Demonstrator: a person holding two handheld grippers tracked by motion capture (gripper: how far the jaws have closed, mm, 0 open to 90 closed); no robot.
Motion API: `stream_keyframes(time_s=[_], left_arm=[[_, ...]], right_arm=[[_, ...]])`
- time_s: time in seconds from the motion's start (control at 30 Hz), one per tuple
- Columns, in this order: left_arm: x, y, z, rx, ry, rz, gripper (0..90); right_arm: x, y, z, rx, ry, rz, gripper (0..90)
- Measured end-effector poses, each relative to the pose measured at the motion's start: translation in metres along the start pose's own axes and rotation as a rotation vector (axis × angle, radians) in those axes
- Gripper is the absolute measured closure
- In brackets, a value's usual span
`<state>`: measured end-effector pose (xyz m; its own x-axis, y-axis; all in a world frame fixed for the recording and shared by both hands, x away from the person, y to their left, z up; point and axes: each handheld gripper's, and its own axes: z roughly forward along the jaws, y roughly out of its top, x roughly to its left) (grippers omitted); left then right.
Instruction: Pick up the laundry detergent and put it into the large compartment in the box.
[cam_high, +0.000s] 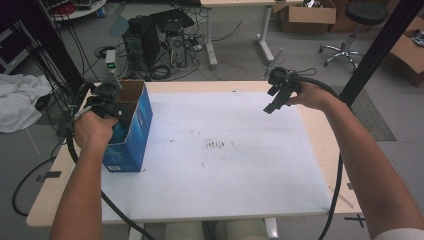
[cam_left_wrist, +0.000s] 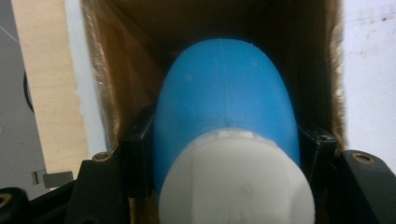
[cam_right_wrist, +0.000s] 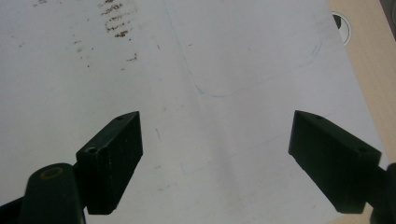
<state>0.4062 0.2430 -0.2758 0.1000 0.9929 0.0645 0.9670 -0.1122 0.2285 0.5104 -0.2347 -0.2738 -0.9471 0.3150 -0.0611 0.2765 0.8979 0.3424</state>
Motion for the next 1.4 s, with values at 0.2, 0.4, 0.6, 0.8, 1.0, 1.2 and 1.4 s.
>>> stream_keyframes(time_s=[0.2,0.4,0.6,0.8,1.0,1.2,1.4], left_arm=[[0.000,0.000,0.007,-0.002,-0.008,-0.001,38.2],[0.001,0.000,0.007,0.001,-0.013,-0.007,38.0],[0.003,-0.002,0.008,-0.009,-0.020,-0.014,37.8],[0.004,-0.004,0.008,-0.018,-0.035,-0.018,37.3],[0.004,-0.006,0.007,-0.030,-0.029,-0.014,34.3],[0.006,-0.006,0.002,-0.052,-0.039,-0.030,31.5],[0.007,-0.006,-0.005,-0.068,-0.044,-0.035,31.1]], right_arm=[[-0.001,0.000,0.000,0.004,0.001,0.002,17.5],[-0.001,-0.001,0.002,0.004,0.004,0.007,17.5],[0.001,0.000,0.003,0.003,0.006,0.004,17.5],[0.002,0.001,0.002,0.001,0.006,0.000,17.5],[0.002,0.000,0.001,0.003,0.005,0.002,17.5],[0.003,0.000,0.000,0.004,0.008,0.001,17.6],[0.005,0.000,-0.001,0.001,0.007,-0.001,17.7]])
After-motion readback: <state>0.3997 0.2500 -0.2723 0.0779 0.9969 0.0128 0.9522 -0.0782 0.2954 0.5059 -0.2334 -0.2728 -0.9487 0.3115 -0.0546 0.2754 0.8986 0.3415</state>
